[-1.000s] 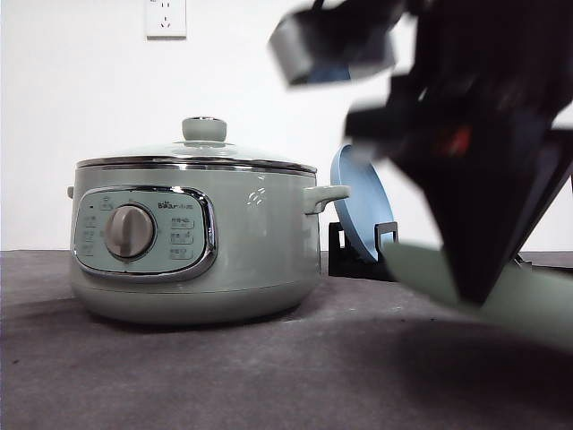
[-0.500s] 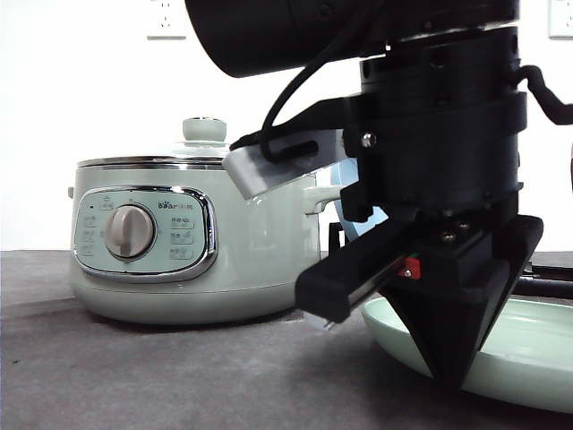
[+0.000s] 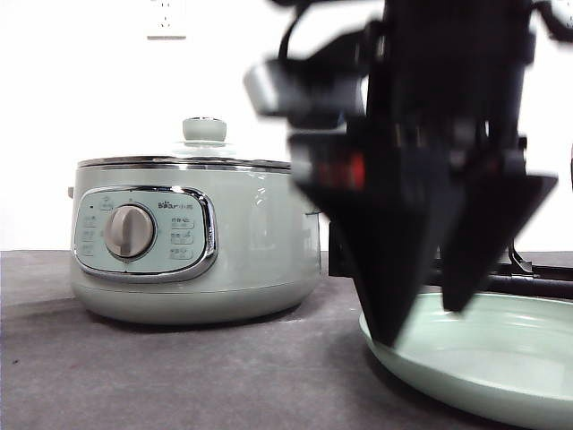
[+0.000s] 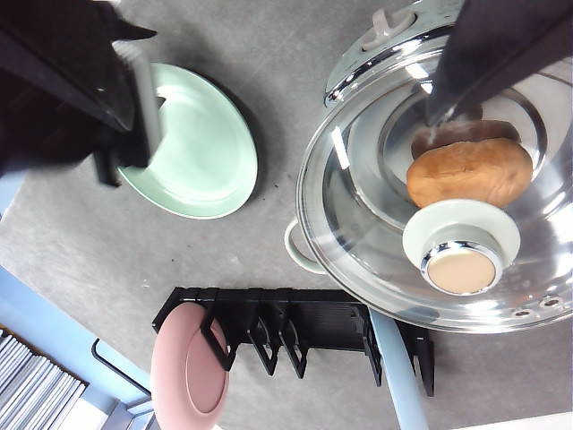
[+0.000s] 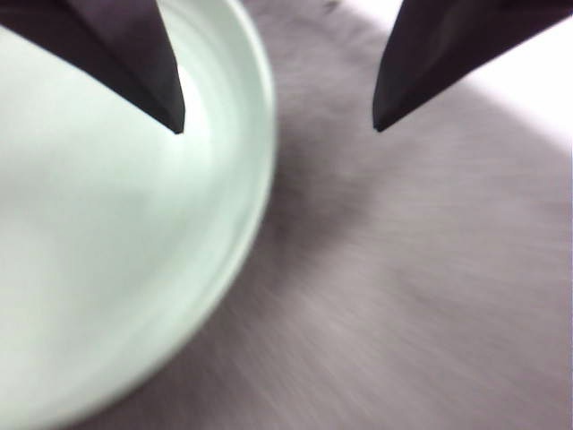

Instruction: Transfer potato from steamer to green plate

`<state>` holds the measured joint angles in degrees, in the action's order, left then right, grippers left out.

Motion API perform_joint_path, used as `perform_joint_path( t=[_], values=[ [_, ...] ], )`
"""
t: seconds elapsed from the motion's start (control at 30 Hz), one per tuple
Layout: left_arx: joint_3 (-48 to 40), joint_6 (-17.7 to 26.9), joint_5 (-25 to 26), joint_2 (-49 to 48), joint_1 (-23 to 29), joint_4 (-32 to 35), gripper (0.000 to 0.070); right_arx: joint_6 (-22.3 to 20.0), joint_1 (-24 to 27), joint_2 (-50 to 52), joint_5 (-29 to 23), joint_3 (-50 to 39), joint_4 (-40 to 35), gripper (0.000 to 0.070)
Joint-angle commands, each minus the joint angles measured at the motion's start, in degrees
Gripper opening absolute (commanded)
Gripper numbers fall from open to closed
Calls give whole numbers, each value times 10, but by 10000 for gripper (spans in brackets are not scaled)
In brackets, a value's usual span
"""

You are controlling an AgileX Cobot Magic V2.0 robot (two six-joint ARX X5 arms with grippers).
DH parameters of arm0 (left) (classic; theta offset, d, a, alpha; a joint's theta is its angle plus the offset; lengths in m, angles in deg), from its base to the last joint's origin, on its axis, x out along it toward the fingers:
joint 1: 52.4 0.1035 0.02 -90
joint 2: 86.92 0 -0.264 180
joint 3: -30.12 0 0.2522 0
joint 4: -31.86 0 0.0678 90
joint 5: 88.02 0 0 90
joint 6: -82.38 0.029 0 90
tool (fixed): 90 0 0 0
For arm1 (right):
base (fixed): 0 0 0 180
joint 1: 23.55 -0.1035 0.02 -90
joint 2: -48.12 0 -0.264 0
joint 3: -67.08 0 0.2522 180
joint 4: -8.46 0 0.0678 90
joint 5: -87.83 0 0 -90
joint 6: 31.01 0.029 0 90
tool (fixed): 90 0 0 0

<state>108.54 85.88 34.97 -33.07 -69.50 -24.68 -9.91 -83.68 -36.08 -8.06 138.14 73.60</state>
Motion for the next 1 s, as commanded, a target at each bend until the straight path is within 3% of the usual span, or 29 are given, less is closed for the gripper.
perform_joint_path(
  t=[0.0,0.17,0.33,0.5,0.6,0.8,0.97],
  values=[
    [13,1,5,5,-2,3,676,-11,5,20,9,17,-4,428],
    [13,1,5,5,-2,3,675,-31,69,106,43,23,-5,435],
    [13,-1,5,5,-2,3,676,-69,177,193,85,23,-5,569],
    [13,-8,5,5,-2,3,676,-119,298,275,134,23,-9,630],
    [13,-8,5,5,-2,3,676,-146,354,323,151,23,-19,631],
    [13,-26,4,5,-2,5,676,-160,422,404,210,23,-18,630],
    [20,-46,-15,19,-2,3,675,-156,428,444,277,23,-8,629]
  ],
)
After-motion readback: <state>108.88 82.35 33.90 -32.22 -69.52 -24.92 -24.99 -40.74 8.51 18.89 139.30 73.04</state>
